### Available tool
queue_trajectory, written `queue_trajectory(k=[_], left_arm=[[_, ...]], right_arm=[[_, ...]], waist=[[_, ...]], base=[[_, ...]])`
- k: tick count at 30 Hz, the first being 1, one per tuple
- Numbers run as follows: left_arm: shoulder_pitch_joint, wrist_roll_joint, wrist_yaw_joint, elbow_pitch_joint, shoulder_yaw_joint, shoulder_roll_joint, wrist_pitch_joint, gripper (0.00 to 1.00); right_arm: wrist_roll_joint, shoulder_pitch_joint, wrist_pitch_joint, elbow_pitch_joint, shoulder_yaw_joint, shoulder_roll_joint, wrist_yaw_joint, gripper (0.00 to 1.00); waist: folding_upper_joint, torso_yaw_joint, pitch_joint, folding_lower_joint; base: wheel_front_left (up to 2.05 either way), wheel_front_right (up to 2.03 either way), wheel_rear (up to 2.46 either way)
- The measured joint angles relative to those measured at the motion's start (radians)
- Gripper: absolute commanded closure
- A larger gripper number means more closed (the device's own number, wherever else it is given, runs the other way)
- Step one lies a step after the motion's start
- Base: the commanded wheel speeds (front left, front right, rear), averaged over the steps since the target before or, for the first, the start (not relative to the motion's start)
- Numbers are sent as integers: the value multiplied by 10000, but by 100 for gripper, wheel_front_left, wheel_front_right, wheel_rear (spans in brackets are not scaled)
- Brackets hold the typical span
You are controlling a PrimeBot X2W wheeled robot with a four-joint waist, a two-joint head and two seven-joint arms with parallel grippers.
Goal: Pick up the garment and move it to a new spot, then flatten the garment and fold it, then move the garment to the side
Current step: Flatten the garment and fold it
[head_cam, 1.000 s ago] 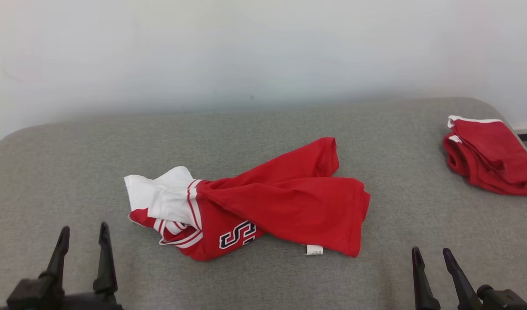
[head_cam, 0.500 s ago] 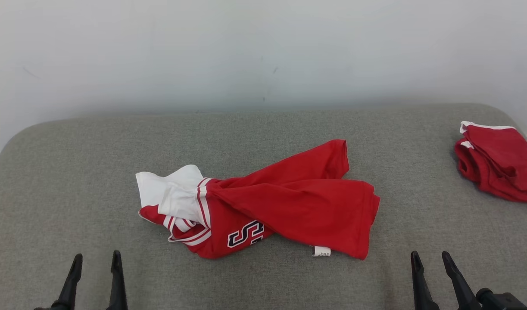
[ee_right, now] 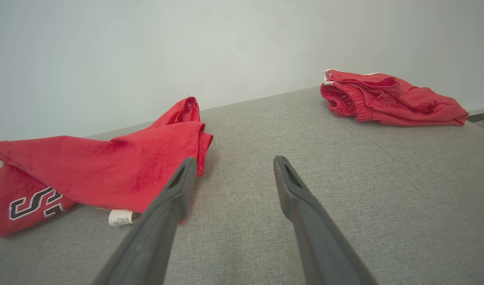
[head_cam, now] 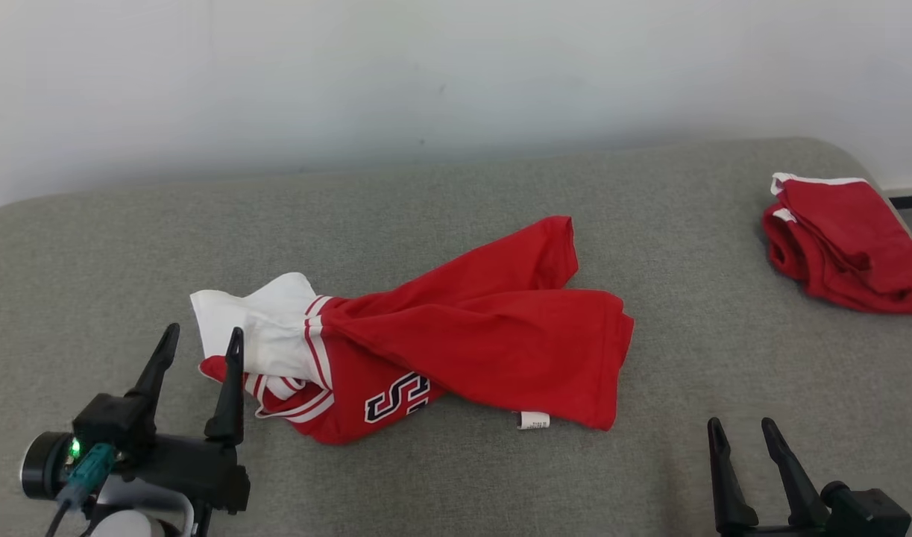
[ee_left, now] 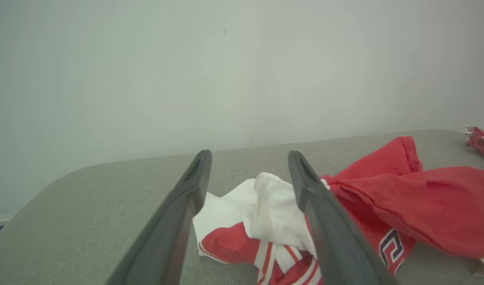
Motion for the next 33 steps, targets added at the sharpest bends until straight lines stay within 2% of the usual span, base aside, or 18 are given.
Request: queue_trajectory(k=[12,13,14,15,16,24,29,33], left_arm=[[-1033,-230,-430,2004,-314,324,408,0],[-1083,-265,-466,2127,-360,328,418,9],[-1149,-265,-468,2249,-385,330,414,44],[-1215,-263,-474,2362,-418,345,412,65],[-1278,-245,-479,2445,-476,378,378,100],[-1512,25,-493,2238,-953,217,31,100],[-727,301,-449,646,-1613,-167,100,100],[498,341,-437,-725,-2199,-263,734,100]], right_arm=[[71,-314,-2,102,-128,10,0,0],[71,-333,-4,90,-142,12,0,0],[71,-353,-4,81,-150,13,0,0],[71,-379,-4,77,-153,17,0,0],[69,-409,-4,67,-151,19,0,0],[2,-302,-4,77,-259,65,0,0],[12,-89,-6,73,-362,88,0,0],[65,118,-4,73,-410,153,0,0]], waist=[[0,-646,719,1],[0,-667,765,0],[0,-682,809,0],[0,-691,846,1],[0,-695,873,0],[0,-424,719,0],[0,-96,452,-2],[-1,282,263,-1]], base=[[0,0,0],[0,0,0],[0,0,0],[0,0,0],[0,0,0],[0,0,0],[0,0,0],[0,0,0]])
